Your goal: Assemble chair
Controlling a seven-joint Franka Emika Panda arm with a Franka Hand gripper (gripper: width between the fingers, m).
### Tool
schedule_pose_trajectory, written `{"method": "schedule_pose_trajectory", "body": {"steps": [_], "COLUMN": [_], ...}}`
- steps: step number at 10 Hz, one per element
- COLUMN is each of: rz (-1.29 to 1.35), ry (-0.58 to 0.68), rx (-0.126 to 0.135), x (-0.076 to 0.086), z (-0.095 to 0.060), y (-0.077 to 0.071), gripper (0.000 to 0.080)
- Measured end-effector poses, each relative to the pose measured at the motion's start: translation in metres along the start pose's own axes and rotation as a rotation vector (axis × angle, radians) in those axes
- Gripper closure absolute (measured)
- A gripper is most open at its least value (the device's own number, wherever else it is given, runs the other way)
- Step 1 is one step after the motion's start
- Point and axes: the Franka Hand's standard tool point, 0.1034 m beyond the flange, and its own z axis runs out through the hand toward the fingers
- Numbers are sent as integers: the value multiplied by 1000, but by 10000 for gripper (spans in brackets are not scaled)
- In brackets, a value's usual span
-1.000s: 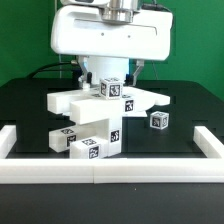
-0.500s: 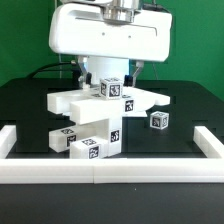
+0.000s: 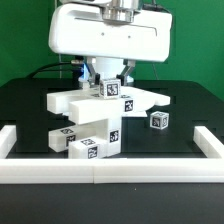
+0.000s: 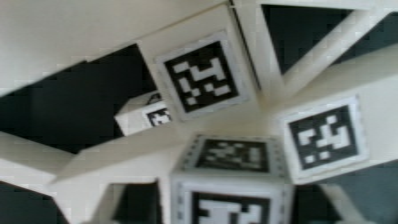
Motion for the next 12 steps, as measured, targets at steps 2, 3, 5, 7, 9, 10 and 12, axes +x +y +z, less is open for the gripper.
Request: {"method": "schedule_pose_trajectory", "body": {"steps": [2,3,5,7,9,10,12], "rz": [146,228,366,458,617,660,812], "ry": [1,0,0,0,0,0,-1], "rx": [2,2,3,3,3,4,4], "x": [0,0,0,0,0,0,0], "z": [0,0,0,0,0,0,0], "y": [0,0,-1,-1,-1,-1,-2], "gripper": [516,516,516,515,515,515,515]}}
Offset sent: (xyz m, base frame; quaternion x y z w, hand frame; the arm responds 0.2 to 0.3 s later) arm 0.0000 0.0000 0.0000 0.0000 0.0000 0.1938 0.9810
